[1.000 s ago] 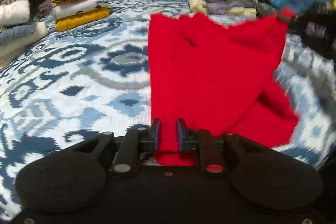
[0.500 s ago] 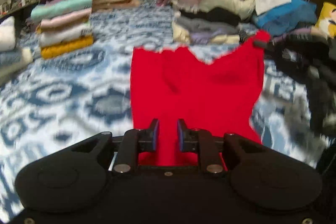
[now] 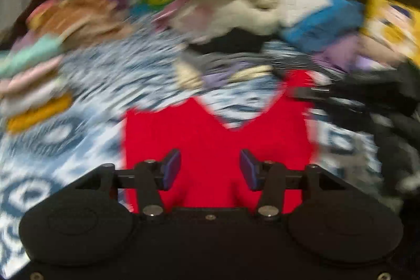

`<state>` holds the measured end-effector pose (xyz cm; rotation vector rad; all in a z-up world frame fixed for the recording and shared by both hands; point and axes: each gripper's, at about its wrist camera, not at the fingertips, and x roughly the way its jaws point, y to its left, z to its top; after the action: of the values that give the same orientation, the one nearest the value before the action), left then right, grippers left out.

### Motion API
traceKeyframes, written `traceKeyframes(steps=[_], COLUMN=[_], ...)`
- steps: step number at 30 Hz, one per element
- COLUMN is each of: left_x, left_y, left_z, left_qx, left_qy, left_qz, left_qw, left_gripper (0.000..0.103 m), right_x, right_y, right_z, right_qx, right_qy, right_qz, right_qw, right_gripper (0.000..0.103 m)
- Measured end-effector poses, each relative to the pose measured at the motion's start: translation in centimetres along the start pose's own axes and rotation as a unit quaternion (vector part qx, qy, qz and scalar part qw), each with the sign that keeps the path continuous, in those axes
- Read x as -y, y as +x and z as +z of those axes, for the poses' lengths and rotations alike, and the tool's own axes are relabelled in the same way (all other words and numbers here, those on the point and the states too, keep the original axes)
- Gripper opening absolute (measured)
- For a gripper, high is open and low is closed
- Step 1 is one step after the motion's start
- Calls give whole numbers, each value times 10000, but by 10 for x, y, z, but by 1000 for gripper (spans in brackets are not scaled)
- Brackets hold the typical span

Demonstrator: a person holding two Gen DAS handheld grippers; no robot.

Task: Fold clothes

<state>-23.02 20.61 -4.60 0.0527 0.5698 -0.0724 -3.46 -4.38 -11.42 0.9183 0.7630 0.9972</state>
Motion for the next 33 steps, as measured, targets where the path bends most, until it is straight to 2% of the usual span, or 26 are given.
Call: traceKeyframes(steps=[3, 8, 13, 14, 16, 17, 18, 20, 22, 24, 27, 29, 33], left_x=[47, 103, 125, 128, 129, 129, 126, 112, 89, 57, 9, -26, -79], left_y=[6, 41, 63, 69, 78, 81, 81, 74, 57, 44, 29, 27, 34], left_z=[1, -2, 7, 9, 11, 11, 11, 18, 33, 50, 71, 78, 71], left_qx=[27, -145, -181, -222, -221, -161, -95, -15, -11, 28, 77, 103, 161], left_qy=[696, 1779, 2280, 2304, 2370, 2407, 2372, 2153, 1805, 1420, 920, 472, -336], left_qz=[-189, 133, 636, 744, 1010, 1184, 1288, 1308, 1005, 758, 437, 57, -282], left_qw=[9974, 9839, 9714, 9700, 9660, 9632, 9628, 9678, 9784, 9869, 9948, 9988, 9989], left_gripper=[48, 48, 45, 36, 25, 10, 6, 4, 4, 4, 4, 4, 4], right_x=[11, 23, 25, 25, 26, 27, 28, 29, 25, 22, 2, -14, -47], right_y=[8, 4, 1, 1, 0, -1, -1, -4, -8, -12, -14, -12, 9], right_z=[2, 4, 4, 4, 5, 5, 4, 5, 6, 7, 4, -3, -33], right_qx=[-67, -207, -321, -333, -353, -354, -356, -300, -217, -134, -104, -160, -432], right_qy=[107, 293, 379, 411, 523, 596, 668, 748, 710, 671, 4, -517, -1624], right_qz=[-293, -359, -20, 51, 206, 277, 347, 480, 619, 757, 641, 497, 327], right_qw=[9995, 9987, 9988, 9986, 9978, 9972, 9965, 9956, 9953, 9948, 9979, 9973, 9852], right_gripper=[7, 7, 7, 7, 7, 7, 7, 10, 13, 19, 23, 23, 23])
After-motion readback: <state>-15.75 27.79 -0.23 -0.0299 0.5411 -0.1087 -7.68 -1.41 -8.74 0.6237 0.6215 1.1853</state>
